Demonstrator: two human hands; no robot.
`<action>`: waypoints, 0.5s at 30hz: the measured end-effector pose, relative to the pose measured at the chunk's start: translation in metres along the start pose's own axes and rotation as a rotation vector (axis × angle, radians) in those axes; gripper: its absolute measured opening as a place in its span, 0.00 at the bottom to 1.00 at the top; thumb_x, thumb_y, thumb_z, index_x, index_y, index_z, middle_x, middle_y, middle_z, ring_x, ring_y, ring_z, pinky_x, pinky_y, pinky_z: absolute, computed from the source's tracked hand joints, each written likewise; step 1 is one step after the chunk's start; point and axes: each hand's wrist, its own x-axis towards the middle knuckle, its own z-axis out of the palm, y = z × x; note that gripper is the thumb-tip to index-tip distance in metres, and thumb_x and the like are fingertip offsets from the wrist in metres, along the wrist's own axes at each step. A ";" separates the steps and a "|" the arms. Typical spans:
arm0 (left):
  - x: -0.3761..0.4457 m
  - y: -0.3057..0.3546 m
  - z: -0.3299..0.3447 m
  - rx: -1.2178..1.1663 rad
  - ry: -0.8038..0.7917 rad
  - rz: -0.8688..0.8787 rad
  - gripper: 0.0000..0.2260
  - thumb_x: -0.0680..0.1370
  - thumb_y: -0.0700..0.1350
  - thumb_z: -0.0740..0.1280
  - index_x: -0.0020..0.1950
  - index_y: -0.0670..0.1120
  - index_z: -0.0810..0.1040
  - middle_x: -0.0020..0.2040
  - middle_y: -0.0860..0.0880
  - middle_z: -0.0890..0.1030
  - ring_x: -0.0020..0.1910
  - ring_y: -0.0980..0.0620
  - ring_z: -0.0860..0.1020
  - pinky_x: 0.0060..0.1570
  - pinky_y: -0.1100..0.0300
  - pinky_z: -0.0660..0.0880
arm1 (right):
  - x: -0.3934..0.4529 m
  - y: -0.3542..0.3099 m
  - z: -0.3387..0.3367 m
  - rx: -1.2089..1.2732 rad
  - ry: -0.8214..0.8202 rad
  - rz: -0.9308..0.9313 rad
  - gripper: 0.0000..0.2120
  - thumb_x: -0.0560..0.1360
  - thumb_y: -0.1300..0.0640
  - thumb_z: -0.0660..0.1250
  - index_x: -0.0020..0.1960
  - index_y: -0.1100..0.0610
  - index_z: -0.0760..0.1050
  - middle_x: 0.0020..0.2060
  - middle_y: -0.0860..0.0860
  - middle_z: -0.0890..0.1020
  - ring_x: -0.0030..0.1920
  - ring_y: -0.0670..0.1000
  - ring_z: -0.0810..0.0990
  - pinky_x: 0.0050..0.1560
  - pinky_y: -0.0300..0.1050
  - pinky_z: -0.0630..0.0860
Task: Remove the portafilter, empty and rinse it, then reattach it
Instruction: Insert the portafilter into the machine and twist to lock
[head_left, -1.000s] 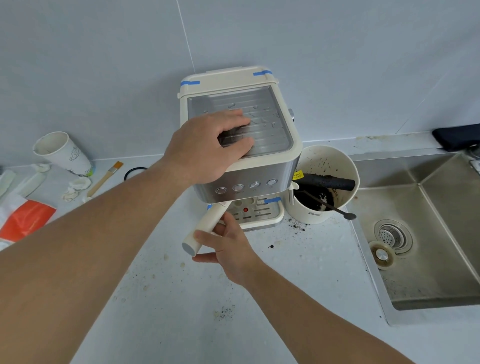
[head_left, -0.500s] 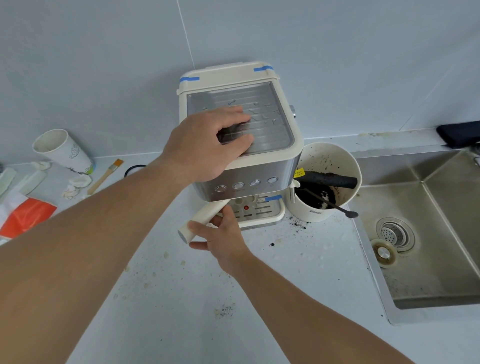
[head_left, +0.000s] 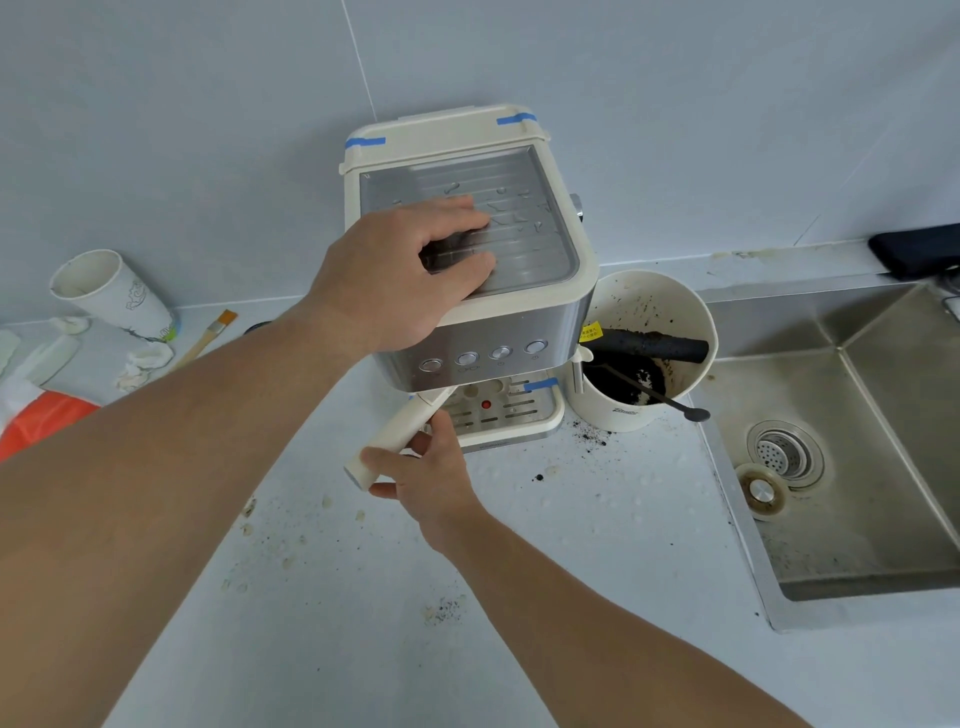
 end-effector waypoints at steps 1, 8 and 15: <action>0.000 0.000 0.000 -0.004 0.001 -0.002 0.21 0.72 0.62 0.63 0.64 0.62 0.77 0.69 0.65 0.73 0.68 0.61 0.70 0.68 0.51 0.68 | 0.000 0.000 -0.002 -0.016 -0.001 0.005 0.27 0.69 0.67 0.75 0.61 0.48 0.69 0.48 0.49 0.80 0.43 0.44 0.83 0.44 0.52 0.84; -0.001 0.001 -0.001 0.005 -0.002 -0.010 0.20 0.72 0.62 0.63 0.64 0.62 0.76 0.68 0.66 0.73 0.68 0.61 0.70 0.68 0.50 0.67 | 0.001 -0.007 -0.001 -0.022 -0.015 0.025 0.30 0.69 0.68 0.74 0.65 0.52 0.67 0.49 0.51 0.78 0.50 0.51 0.81 0.46 0.54 0.84; 0.000 0.002 -0.001 0.015 -0.006 -0.003 0.21 0.73 0.62 0.63 0.65 0.62 0.76 0.69 0.65 0.73 0.68 0.61 0.70 0.68 0.53 0.67 | -0.003 -0.013 0.011 0.095 -0.045 0.034 0.27 0.70 0.69 0.73 0.63 0.53 0.68 0.50 0.54 0.78 0.52 0.54 0.81 0.46 0.55 0.83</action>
